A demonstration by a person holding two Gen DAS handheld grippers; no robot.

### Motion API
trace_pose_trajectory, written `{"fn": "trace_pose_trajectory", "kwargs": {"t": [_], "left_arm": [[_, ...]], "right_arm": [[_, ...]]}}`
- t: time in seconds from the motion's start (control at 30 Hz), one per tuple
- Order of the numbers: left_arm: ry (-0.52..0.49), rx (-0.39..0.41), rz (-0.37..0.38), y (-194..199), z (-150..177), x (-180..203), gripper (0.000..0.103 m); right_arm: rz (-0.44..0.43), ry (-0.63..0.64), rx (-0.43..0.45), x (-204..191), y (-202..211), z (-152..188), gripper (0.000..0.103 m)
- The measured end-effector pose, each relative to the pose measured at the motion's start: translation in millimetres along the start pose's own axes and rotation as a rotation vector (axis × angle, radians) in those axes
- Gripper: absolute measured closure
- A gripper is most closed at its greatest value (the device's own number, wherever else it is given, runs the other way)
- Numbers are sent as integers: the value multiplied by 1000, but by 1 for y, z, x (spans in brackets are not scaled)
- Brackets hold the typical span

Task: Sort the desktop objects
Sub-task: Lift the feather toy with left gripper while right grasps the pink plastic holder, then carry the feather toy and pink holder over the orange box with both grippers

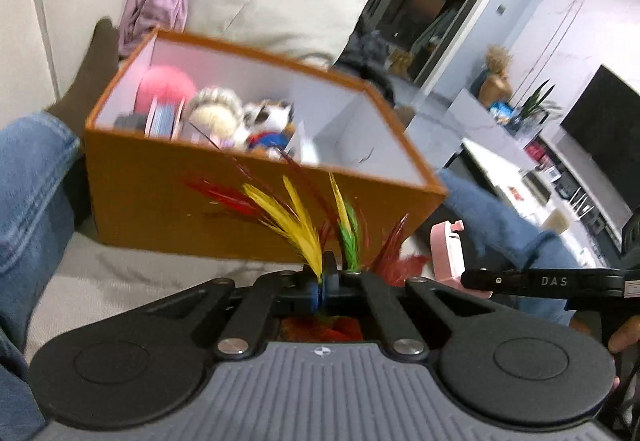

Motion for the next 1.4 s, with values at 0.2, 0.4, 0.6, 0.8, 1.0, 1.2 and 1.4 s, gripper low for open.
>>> {"fn": "trace_pose_trajectory", "kwargs": {"t": [0.2, 0.4, 0.6, 0.8, 1.0, 1.2, 1.4], "left_arm": [[2, 98, 24, 39, -33, 9, 102], [28, 173, 42, 68, -78, 2, 102], [22, 251, -1, 79, -124, -12, 102], [16, 263, -72, 64, -153, -35, 102], [50, 216, -104, 28, -161, -69, 102], [76, 180, -101, -2, -162, -92, 102], [82, 175, -96, -15, -163, -104, 102]], "right_arm": [[-54, 54, 100, -24, 46, -28, 97], [-148, 122, 154, -68, 74, -71, 97], [-180, 212, 157, -120, 47, -110, 97], [-141, 236, 91, -142, -23, -138, 97], [-24, 274, -7, -139, -93, -137, 97], [50, 290, -43, -128, -130, -129, 97], [89, 282, -52, -124, -153, -137, 97]]}}
Point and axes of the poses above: each gripper's, at about its wrist camera, not at the fingertips, and y roughly against the way its jaws point, x to its right, z to its underside, the point moved 8 cm from there along -y, roughly the way its jaws point, and after that the axes turned 10 degrees about -y, right-handed, at the moved point
